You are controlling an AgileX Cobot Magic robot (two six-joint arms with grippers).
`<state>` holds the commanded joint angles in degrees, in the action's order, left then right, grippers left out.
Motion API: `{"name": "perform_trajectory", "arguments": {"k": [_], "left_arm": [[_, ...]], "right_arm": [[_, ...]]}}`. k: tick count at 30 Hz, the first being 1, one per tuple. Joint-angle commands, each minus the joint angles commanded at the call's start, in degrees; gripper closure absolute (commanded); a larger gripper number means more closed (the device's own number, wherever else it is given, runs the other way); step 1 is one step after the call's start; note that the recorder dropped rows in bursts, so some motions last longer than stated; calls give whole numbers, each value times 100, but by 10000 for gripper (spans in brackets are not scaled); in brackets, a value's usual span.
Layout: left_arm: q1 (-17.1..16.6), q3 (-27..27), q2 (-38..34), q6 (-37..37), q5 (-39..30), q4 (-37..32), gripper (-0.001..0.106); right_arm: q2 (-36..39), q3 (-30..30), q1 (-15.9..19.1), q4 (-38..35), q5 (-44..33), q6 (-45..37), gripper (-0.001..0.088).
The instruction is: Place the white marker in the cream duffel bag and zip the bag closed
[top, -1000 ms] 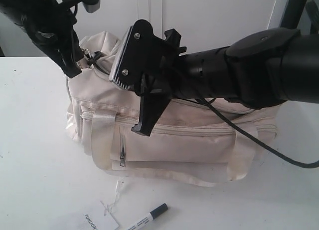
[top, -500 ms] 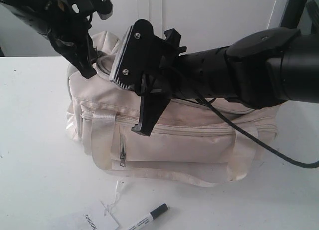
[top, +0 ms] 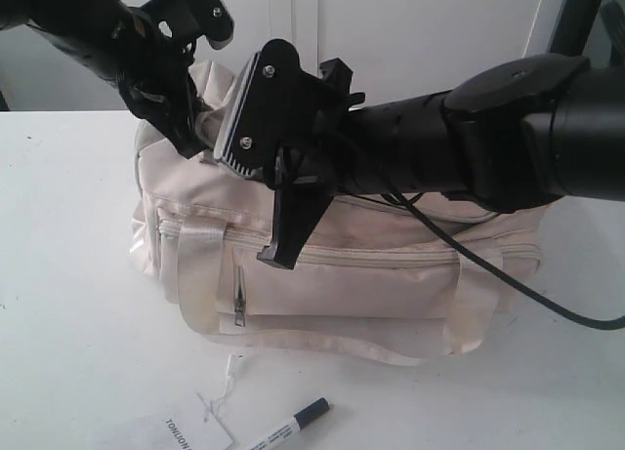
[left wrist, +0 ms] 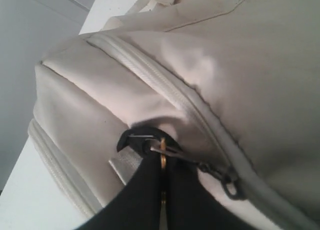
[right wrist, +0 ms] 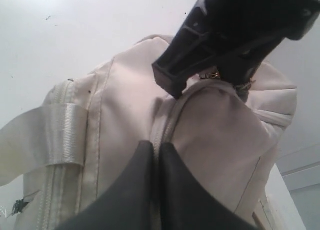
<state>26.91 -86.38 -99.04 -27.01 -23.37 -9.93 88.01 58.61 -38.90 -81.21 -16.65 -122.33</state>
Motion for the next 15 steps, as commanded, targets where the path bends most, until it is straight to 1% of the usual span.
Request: {"name": "perform_trajectory", "arguments": {"k": [4,11,15], "left_arm": [[0,0,-21,0,242,-41,1053],[0,0,-36,0,284,-289,1053],[0,0,-36,23,258,-278,1053]], "right_arm": [[0,0,0,0,0,0,868],[0,0,0,0,-77,0,868],[11,0,0,0,-116,0,868]]}}
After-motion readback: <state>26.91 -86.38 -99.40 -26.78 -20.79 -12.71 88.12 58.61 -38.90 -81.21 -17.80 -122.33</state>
